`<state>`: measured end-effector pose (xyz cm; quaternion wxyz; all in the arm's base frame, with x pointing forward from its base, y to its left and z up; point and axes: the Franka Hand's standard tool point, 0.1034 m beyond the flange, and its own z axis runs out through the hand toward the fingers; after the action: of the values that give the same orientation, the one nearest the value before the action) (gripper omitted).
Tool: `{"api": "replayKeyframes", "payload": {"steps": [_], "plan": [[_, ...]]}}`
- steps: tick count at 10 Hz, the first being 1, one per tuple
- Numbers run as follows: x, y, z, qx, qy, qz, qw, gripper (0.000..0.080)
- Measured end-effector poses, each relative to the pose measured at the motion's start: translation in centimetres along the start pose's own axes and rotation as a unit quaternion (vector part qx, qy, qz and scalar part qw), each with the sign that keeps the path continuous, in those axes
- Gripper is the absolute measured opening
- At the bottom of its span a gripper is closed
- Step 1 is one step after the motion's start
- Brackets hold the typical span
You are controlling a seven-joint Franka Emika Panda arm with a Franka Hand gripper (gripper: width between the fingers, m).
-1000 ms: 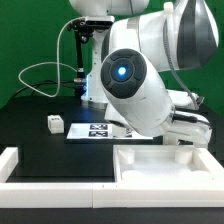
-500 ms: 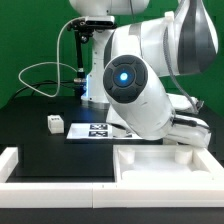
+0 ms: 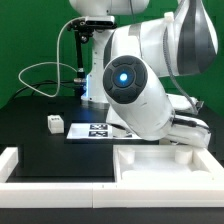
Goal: Assemble one leg
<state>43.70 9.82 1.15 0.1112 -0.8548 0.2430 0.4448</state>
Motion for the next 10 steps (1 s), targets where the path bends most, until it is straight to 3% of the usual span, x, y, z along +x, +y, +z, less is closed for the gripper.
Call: {"api": "replayKeyframes", "payload": {"steps": [1, 2, 3, 5, 7, 8, 10], "plan": [[0.0, 0.0, 0.0, 0.000, 0.000, 0.000, 1.000, 0.0275], [0.0, 0.2, -0.4, -0.011, 0.003, -0.005, 1.000, 0.0275], [-0.5, 0.3, -2.2, -0.028, 0.012, -0.020, 0.999, 0.0275], [-1.9, 0.3, -8.1, -0.020, 0.029, -0.050, 0.998, 0.0275], [-2.0, 0.3, -13.3, -0.013, 0.058, -0.066, 0.996, 0.0278], [-1.7, -0.5, -14.0, -0.013, 0.095, -0.070, 0.993, 0.0278], [-1.6, -0.9, -14.0, 0.002, 0.172, -0.074, 0.982, 0.0278]]}}
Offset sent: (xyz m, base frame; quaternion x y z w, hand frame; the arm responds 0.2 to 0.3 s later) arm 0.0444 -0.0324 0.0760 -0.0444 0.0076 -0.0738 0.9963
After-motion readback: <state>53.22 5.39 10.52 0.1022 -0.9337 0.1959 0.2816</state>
